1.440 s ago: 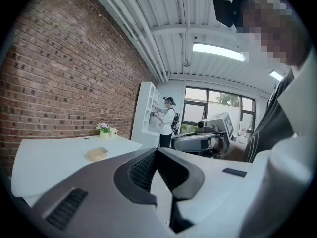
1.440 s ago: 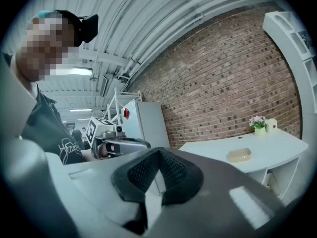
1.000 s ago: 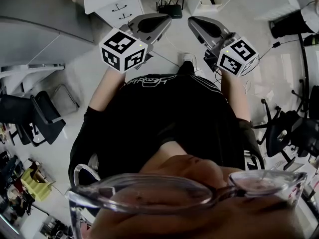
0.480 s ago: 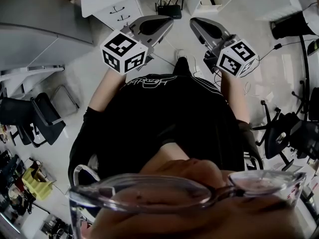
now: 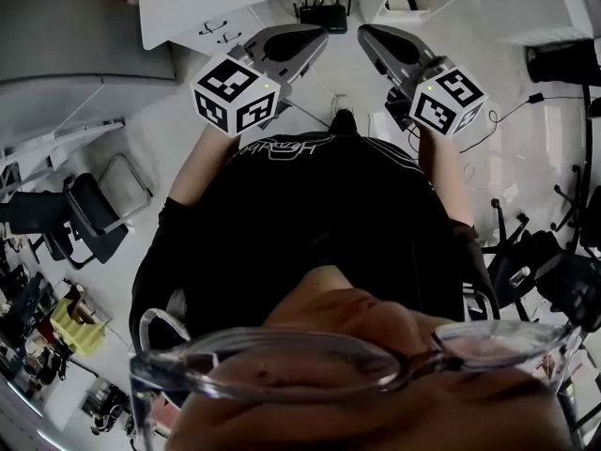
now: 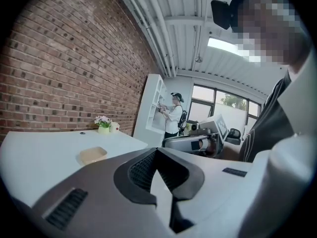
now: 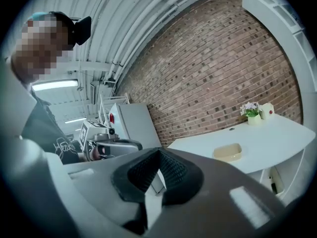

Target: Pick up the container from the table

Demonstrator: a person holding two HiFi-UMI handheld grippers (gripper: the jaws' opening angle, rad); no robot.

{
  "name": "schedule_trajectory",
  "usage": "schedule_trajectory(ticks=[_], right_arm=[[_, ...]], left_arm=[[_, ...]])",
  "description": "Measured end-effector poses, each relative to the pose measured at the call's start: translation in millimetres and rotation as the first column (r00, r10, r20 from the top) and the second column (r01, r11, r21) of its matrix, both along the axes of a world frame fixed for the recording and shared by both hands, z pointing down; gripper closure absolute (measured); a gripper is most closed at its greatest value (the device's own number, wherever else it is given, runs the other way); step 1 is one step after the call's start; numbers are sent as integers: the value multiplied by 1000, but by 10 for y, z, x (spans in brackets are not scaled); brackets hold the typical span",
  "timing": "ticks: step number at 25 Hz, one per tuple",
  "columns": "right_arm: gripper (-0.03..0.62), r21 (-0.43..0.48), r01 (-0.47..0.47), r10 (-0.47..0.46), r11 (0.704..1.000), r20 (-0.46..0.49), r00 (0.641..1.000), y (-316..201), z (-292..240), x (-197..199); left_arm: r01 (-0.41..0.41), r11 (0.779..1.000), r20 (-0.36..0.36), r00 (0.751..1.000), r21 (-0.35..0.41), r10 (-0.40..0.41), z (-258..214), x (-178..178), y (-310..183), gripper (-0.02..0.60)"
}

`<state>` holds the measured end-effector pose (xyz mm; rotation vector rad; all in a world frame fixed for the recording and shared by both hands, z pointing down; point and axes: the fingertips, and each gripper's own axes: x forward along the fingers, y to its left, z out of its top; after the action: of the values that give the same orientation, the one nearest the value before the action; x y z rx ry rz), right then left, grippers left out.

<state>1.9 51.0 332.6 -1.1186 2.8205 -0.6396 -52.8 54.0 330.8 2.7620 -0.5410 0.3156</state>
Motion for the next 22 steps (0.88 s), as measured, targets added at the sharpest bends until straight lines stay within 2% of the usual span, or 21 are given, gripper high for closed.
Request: schedule_trajectory(ticks=[6,12,16,22], right_arm=[[591,-9,22,-22,1000,-33,999,-660,70,436],[591,-33,80,-81,996,-38,996,-1157,219,716],[591,-42,104,-105,994,-31,994,-1363,285,788],[591,-90,157,-157,984,-1,988,-1415,401,757]], left_arm=[[52,998,30,998,-19,-52,139,462,-660,580],[146,987,38,989,-73,-143,318,659,-1259,580],[189,979,40,982,-81,-186,360,683,-1441,580],[229,965,28,973,-132,-227,431,666,-1511,580]])
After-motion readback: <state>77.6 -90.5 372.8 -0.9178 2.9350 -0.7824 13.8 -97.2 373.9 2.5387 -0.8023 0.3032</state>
